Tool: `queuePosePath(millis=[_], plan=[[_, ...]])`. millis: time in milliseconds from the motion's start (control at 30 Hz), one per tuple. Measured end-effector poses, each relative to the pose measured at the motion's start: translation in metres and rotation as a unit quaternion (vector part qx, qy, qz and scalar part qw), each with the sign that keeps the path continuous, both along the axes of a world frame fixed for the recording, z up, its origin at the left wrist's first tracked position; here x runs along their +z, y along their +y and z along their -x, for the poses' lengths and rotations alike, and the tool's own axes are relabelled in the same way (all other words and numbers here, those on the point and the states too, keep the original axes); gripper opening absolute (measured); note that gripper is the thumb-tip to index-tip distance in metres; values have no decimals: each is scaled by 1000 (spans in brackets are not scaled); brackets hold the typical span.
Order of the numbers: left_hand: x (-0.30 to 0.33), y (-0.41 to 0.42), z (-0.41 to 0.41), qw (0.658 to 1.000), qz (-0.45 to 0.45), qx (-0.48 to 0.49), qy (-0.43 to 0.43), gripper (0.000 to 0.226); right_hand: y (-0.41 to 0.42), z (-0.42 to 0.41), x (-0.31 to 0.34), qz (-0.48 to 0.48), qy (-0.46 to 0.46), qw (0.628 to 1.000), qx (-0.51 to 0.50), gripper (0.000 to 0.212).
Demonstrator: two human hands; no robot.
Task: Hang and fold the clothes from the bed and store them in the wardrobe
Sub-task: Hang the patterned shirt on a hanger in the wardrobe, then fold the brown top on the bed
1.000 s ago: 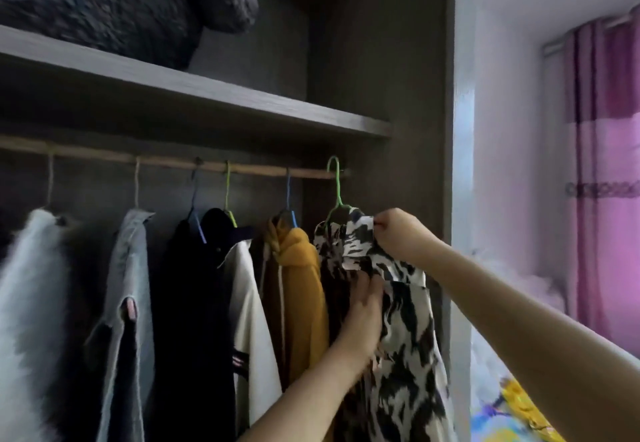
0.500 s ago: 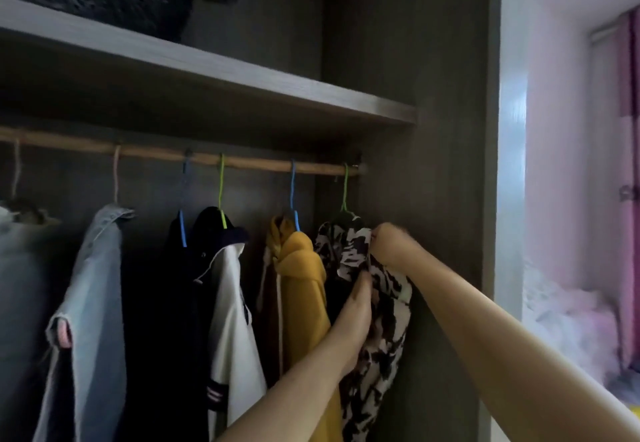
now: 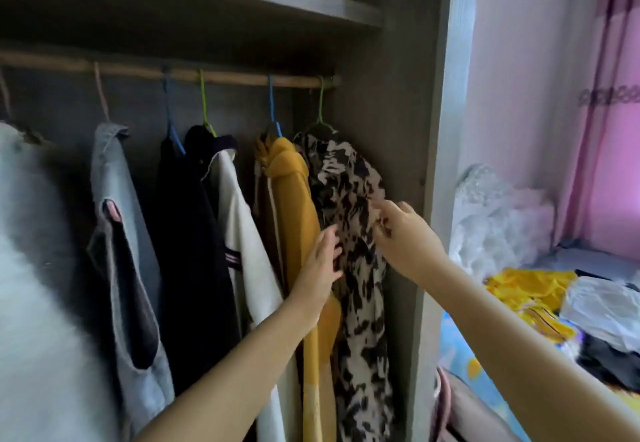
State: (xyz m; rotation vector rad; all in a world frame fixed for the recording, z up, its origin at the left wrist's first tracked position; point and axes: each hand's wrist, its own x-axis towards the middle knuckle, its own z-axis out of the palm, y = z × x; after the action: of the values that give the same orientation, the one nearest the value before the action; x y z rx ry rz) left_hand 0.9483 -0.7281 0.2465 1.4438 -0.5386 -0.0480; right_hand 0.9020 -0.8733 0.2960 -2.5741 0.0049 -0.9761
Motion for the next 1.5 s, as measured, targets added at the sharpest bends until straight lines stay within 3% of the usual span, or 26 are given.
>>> queuePosePath(millis=[133, 333, 533, 767, 967, 1133, 1500], plan=[[-59, 16, 50, 998, -33, 33, 40, 43, -13, 61, -82, -24, 80, 996, -19, 36], [-119, -12, 128, 989, -124, -11, 74, 35, -36, 148, -169, -35, 204, 973, -106, 38], [-179, -67, 180, 968, -214, -99, 85, 32, -84, 243, -231, -38, 328, 925, -191, 38], [-247, -196, 235, 924, -304, -219, 76, 29, -182, 356, -290, -95, 441, 850, -271, 35], [-289, -310, 306, 875, -349, -332, 51, 23, -274, 459, -325, -131, 496, 794, -327, 32], [-310, -377, 338, 827, -398, -397, 28, 20, -332, 512, -339, -177, 502, 767, -358, 34], [-353, -514, 321, 770, -446, -455, 31, 24, -454, 508, -384, -266, 526, 708, -390, 38]])
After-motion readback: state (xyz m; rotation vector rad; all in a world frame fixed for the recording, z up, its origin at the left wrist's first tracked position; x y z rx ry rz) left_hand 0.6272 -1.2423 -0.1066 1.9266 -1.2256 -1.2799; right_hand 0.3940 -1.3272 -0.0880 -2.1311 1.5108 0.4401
